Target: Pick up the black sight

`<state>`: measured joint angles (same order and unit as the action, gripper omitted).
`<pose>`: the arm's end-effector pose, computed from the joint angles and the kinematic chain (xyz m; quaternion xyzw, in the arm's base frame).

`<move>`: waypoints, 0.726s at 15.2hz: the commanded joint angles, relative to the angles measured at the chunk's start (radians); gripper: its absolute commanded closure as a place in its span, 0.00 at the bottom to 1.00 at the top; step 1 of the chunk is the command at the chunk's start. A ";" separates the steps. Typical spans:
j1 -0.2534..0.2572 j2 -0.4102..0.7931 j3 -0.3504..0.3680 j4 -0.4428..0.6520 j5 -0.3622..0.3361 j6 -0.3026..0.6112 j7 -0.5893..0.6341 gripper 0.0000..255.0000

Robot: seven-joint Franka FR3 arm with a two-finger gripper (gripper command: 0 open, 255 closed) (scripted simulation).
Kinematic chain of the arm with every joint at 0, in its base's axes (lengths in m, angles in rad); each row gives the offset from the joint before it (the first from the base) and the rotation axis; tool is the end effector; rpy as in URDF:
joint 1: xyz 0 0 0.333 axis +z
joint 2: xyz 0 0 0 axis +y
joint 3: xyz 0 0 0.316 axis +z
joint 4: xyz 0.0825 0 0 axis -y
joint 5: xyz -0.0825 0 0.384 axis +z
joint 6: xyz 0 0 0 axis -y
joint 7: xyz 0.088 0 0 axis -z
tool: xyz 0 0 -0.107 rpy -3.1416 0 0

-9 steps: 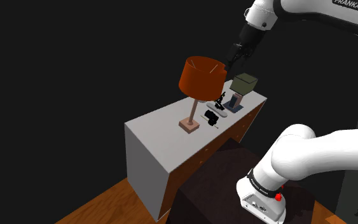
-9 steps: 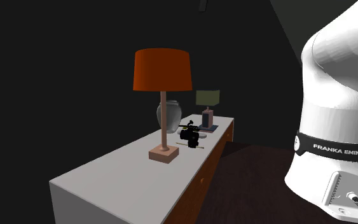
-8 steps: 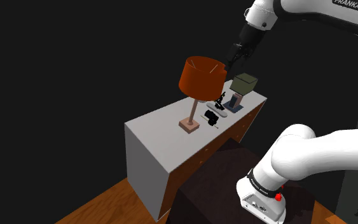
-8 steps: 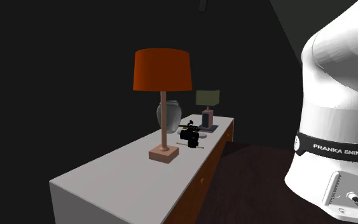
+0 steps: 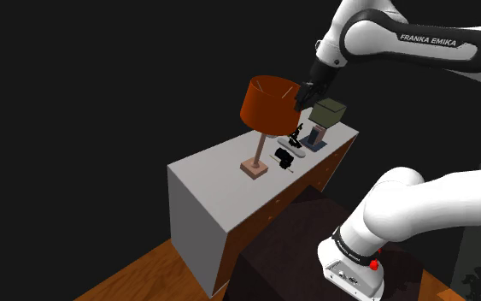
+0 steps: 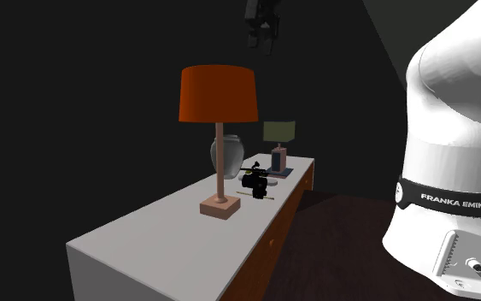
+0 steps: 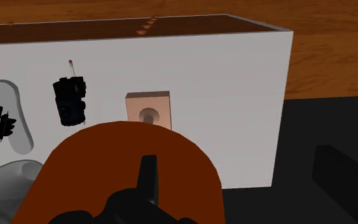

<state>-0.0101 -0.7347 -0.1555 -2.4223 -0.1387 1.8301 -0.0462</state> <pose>0.3370 -0.0782 0.5628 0.9971 -0.0301 0.0670 0.0220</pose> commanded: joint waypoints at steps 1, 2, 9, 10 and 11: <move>-0.011 0.019 -0.030 -0.037 -0.021 0.057 -0.028 0.00; -0.015 0.035 -0.044 -0.052 -0.030 0.088 -0.040 0.00; -0.039 0.191 -0.146 -0.123 -0.084 0.311 -0.123 0.00; -0.042 0.219 -0.161 -0.128 -0.089 0.344 -0.136 0.00; -0.044 0.249 -0.176 -0.131 -0.094 0.377 -0.149 0.00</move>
<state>-0.0527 -0.5115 -0.3208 -2.5442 -0.2277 2.1708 -0.1876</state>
